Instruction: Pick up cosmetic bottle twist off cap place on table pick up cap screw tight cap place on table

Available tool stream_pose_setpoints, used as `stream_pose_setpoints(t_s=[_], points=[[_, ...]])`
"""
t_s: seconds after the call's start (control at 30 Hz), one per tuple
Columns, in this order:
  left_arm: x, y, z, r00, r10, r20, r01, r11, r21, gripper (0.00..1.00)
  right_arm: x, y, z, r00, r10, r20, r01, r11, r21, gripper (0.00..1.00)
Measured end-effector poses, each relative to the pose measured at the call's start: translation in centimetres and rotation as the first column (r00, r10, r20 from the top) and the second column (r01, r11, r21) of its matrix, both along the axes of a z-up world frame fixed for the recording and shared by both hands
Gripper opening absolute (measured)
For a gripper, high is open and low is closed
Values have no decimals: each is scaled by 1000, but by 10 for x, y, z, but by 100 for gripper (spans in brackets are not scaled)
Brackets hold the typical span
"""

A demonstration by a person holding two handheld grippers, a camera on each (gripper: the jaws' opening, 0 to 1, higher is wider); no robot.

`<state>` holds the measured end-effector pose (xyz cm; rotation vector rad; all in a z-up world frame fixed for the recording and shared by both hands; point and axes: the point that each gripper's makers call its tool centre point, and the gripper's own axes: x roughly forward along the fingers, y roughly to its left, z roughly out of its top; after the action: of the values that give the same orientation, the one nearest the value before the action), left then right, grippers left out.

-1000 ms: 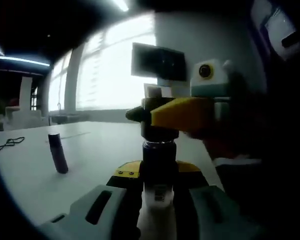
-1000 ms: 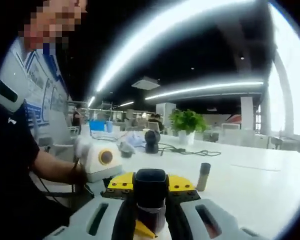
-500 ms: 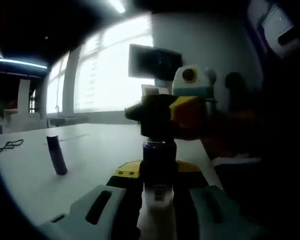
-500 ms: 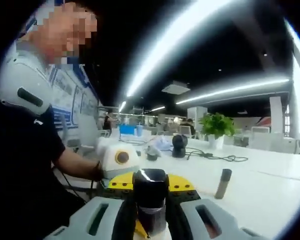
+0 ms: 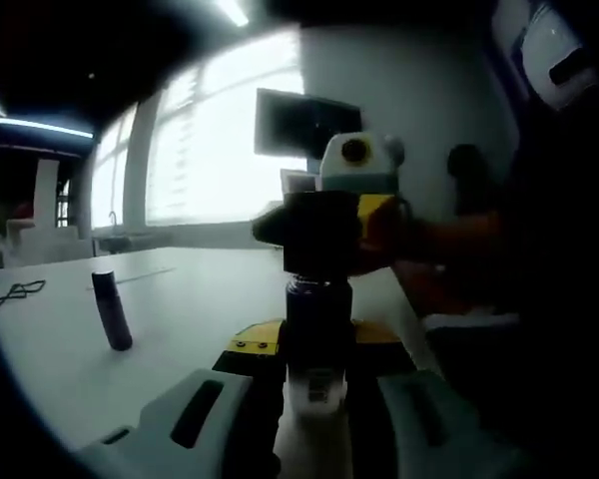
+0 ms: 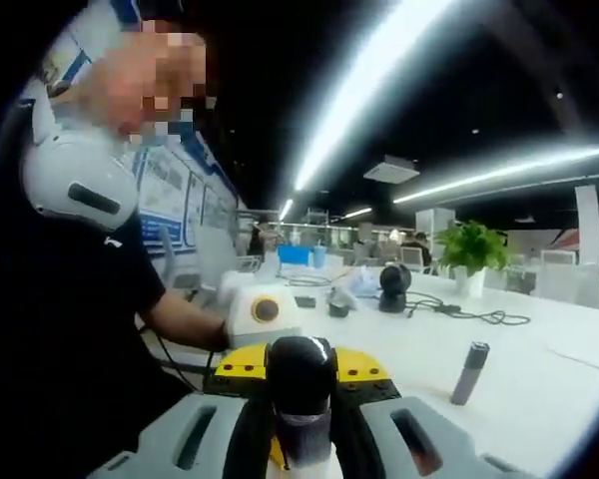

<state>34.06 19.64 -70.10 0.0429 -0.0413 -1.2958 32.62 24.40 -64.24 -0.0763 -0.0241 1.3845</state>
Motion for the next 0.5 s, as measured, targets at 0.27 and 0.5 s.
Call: stream_pose_setpoints(t_s=[0.27, 0.5], points=[[1, 0, 0, 1000, -2, -9, 2, 1000, -1, 13, -2, 3, 6, 992, 125, -20, -125, 992, 14, 16], [1, 1, 0, 1000, -5, -11, 5, 1000, -1, 13, -5, 6, 5, 981, 191, -32, -192, 981, -8, 16]])
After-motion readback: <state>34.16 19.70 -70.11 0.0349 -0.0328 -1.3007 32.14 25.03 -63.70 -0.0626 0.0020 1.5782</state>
